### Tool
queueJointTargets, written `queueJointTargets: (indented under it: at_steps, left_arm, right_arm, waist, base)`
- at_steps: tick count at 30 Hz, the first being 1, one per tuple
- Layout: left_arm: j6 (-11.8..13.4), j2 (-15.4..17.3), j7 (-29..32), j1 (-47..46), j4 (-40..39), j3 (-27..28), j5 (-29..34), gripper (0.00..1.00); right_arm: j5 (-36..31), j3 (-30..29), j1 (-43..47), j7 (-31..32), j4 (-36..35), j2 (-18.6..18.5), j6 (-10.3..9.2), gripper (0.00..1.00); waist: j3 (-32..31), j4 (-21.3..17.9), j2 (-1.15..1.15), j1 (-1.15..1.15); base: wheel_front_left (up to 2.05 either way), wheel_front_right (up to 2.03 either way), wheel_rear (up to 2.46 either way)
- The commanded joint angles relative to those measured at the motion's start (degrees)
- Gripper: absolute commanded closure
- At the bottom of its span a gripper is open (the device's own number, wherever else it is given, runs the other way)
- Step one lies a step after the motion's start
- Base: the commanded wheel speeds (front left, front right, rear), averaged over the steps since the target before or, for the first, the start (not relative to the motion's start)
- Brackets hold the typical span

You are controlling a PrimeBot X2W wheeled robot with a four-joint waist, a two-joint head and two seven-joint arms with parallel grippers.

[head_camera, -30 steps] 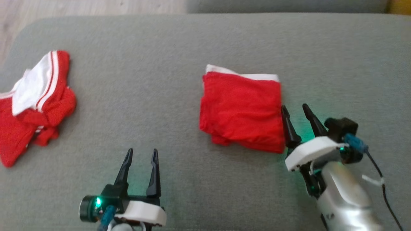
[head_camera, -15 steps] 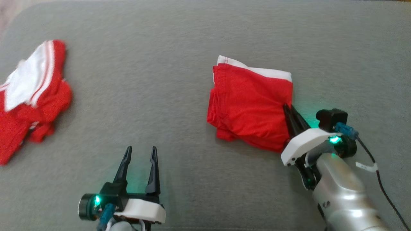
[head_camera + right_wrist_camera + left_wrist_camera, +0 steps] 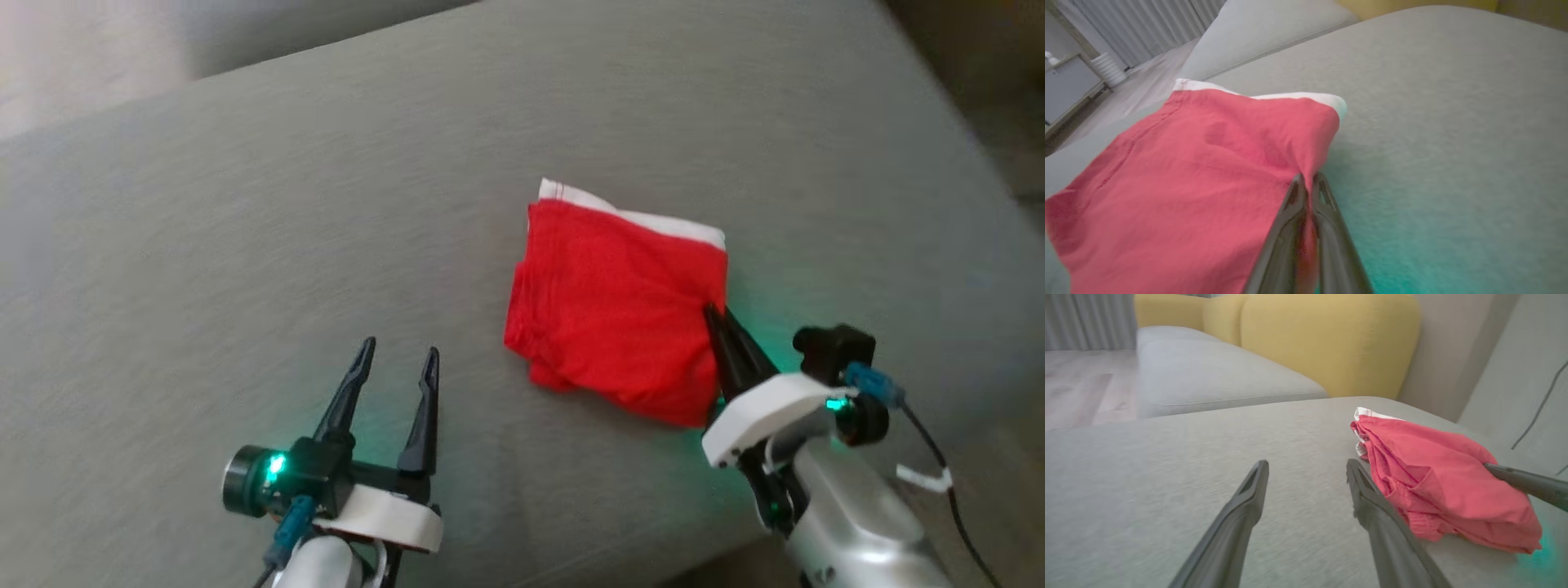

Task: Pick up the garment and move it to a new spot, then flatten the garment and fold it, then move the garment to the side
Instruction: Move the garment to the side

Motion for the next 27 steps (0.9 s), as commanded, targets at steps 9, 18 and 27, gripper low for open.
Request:
queueJointTargets:
  at_steps: [9,18,27]
  left_arm:
    - [-0.57,0.19,-0.30,-1.42,-0.55,-0.62,0.29,0.00]
    - [-1.46,0.19,-0.30,-1.38,0.45,0.36,2.21,0.00]
    - [-2.77,0.19,-0.31,-2.27,0.60,1.62,4.23,0.00]
  right_arm:
    - [-1.83,-1.42,0.72,-0.77,-4.20,0.15,-0.04,1.00]
    - [-9.99,-6.55,-10.41,-0.36,-0.72,-4.90,-0.04,1.00]
    - [-17.39,-11.79,-23.62,2.74,10.68,-14.65,-0.04,1.00]
  waist:
    - [0.95,-11.74,0.00,0.00]
    - [3.64,-6.43,0.00,0.00]
    - [6.20,-1.10,0.00,0.00]
  base:
    - [0.00,0.00,0.00]
    - [0.00,0.00,0.00]
    - [0.00,0.00,0.00]
